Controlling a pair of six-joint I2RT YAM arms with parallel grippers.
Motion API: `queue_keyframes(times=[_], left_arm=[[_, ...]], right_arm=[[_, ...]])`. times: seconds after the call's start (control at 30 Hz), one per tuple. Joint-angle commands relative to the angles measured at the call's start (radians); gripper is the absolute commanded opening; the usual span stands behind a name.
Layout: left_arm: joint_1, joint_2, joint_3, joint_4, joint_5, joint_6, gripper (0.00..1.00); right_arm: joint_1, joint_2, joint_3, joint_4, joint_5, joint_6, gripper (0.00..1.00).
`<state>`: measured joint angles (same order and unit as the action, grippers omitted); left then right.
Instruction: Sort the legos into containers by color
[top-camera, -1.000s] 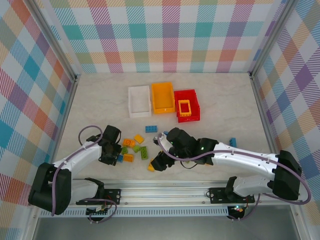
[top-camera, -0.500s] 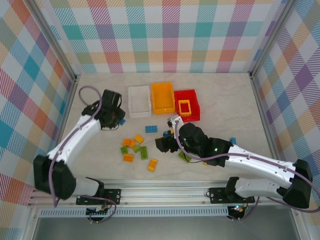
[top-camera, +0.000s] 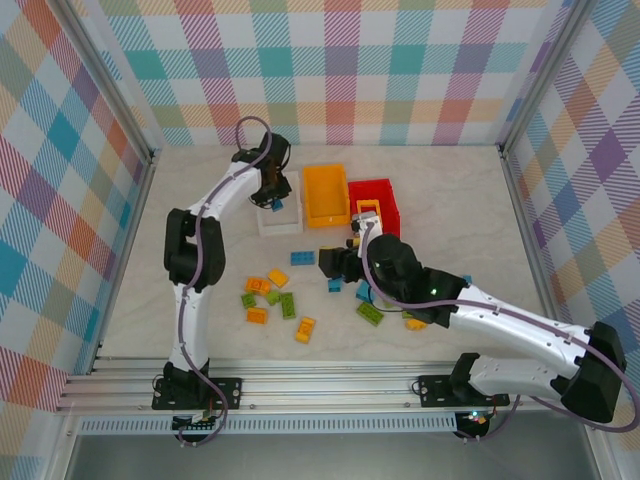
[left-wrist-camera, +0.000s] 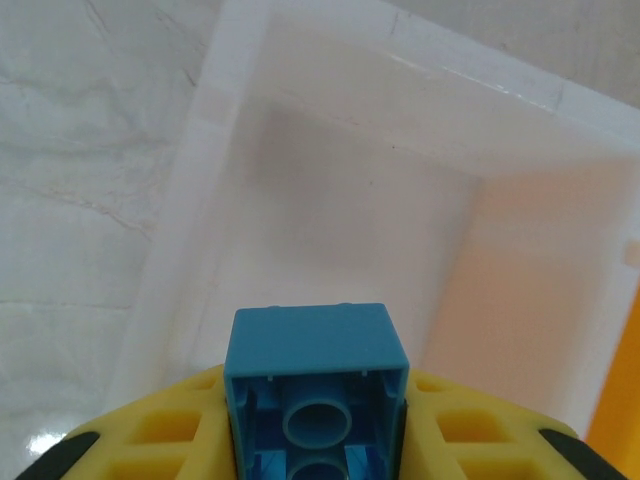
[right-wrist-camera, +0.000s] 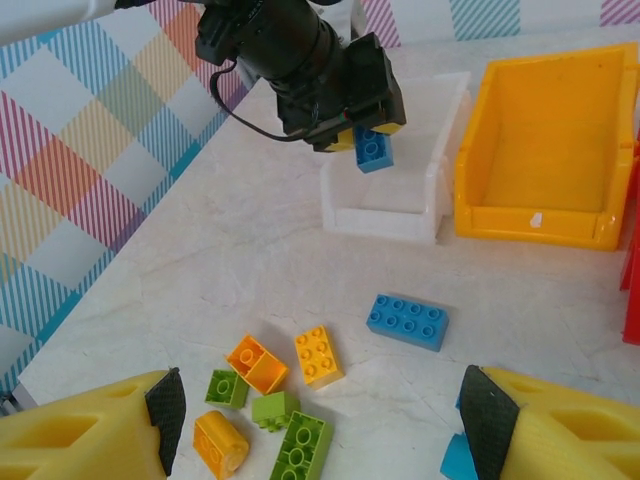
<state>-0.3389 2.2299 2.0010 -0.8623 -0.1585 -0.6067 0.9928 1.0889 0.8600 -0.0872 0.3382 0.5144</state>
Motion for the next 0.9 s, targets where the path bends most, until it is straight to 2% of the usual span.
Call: queue_keyframes(times=[0.0, 0.27, 0.57, 0.7, 0.87], left_arm=[[-0.009, 0.017, 0.057, -0.078, -0.006, 0.047, 0.41], [-0.019, -0.019, 0.037, -0.072, 0.054, 0.044, 0.58], [-0.060, -0.228, -0.029, -0.058, 0.014, 0.031, 0.60], [-0.122, -0.419, -0.206, 0.014, 0.035, 0.040, 0.65], [-0.284, -0.722, -0.562, 0.161, 0.066, -0.016, 0.72]], right_arm=[[-0.010, -0.044, -0.043, -0.008, 0.027, 0.047, 0.74], [-0.028, -0.102, -0.077, -0.103, 0.048, 0.074, 0.74], [-0.055, -0.128, -0.010, -0.396, 0.119, 0.074, 0.74], [-0.059, -0.063, 0.030, -0.575, 0.065, 0.043, 0.75], [-0.062, 0.082, 0.012, -0.673, -0.065, 0.015, 0.80]])
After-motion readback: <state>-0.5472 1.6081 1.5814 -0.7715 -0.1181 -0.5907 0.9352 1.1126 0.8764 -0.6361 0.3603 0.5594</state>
